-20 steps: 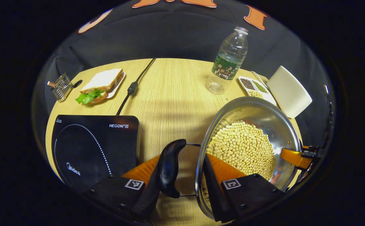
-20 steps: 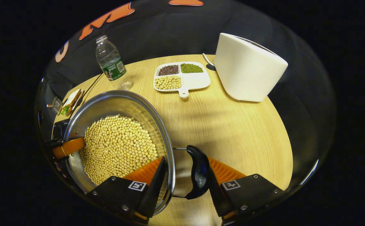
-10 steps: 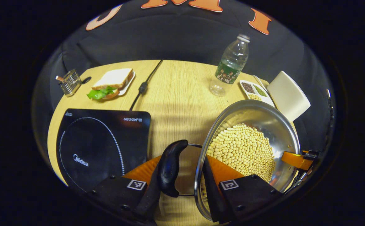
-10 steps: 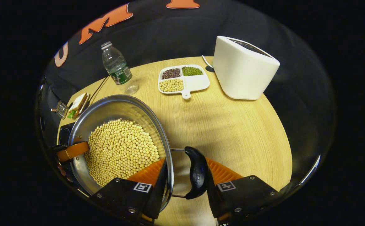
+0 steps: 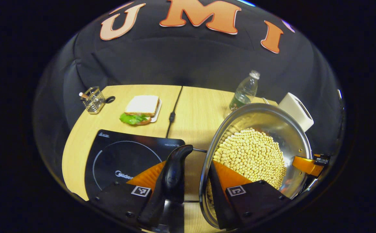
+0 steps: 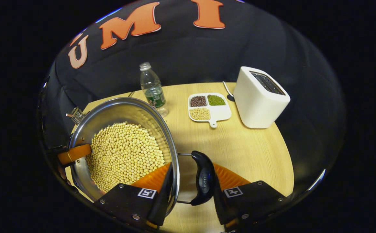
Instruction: First push the handle of the pot to place it horizontally, then grasp the pot with both hands and set it on the induction cooktop.
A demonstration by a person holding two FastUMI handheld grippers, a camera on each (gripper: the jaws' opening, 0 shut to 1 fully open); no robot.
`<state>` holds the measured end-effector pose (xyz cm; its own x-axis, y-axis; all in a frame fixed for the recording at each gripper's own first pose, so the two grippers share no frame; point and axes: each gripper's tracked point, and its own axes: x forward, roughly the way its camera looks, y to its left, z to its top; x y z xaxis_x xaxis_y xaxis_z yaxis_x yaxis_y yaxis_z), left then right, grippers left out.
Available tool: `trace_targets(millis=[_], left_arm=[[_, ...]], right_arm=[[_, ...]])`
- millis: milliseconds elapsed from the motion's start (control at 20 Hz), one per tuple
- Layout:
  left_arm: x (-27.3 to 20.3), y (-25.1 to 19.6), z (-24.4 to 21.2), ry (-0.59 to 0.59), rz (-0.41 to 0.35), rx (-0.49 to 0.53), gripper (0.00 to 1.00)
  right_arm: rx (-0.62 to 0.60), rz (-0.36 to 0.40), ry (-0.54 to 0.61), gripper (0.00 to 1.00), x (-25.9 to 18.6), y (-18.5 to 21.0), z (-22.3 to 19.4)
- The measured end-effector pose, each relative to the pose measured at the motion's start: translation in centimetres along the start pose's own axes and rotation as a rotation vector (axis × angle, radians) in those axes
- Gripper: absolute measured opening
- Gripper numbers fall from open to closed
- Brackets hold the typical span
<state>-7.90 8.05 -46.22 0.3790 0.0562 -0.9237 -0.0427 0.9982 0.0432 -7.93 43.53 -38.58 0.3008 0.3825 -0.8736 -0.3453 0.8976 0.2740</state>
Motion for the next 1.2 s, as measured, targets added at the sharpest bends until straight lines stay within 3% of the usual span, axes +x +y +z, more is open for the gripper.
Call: trace_targets(millis=[350,500,550,600,650,700,900,1200], left_arm=[[-6.6,6.9,3.7,-0.054,0.084,-0.036,0.7],[-10.2,8.0,4.4,-0.073,0.12,-0.061,0.71],[-11.2,8.3,4.7,-0.077,0.132,-0.068,0.71],[-11.7,8.3,4.6,-0.08,0.143,-0.074,0.71],[-12.3,8.5,4.7,-0.083,0.152,-0.082,0.71],[-12.9,8.5,4.6,-0.084,0.16,-0.092,0.7],[-14.7,9.5,4.9,-0.083,0.183,-0.115,0.7],[-14.9,9.7,4.6,-0.054,0.189,-0.147,0.7]], right_arm=[[-0.066,0.086,-0.049,0.61,-2.1,8.6,3.2],[-0.108,0.12,-0.057,0.61,-2.6,12.6,4.1],[-0.117,0.131,-0.056,0.56,-2.5,13.9,4.2],[-0.126,0.14,-0.057,0.61,-2.6,15.2,4.4],[-0.135,0.148,-0.055,0.57,-2.5,16.4,4.6],[-0.144,0.156,-0.058,0.61,-2.5,17.5,5.0],[-0.175,0.178,-0.053,0.61,-2.2,21.5,5.0],[-0.188,0.181,-0.011,0.61,-0.7,24.4,3.8]])
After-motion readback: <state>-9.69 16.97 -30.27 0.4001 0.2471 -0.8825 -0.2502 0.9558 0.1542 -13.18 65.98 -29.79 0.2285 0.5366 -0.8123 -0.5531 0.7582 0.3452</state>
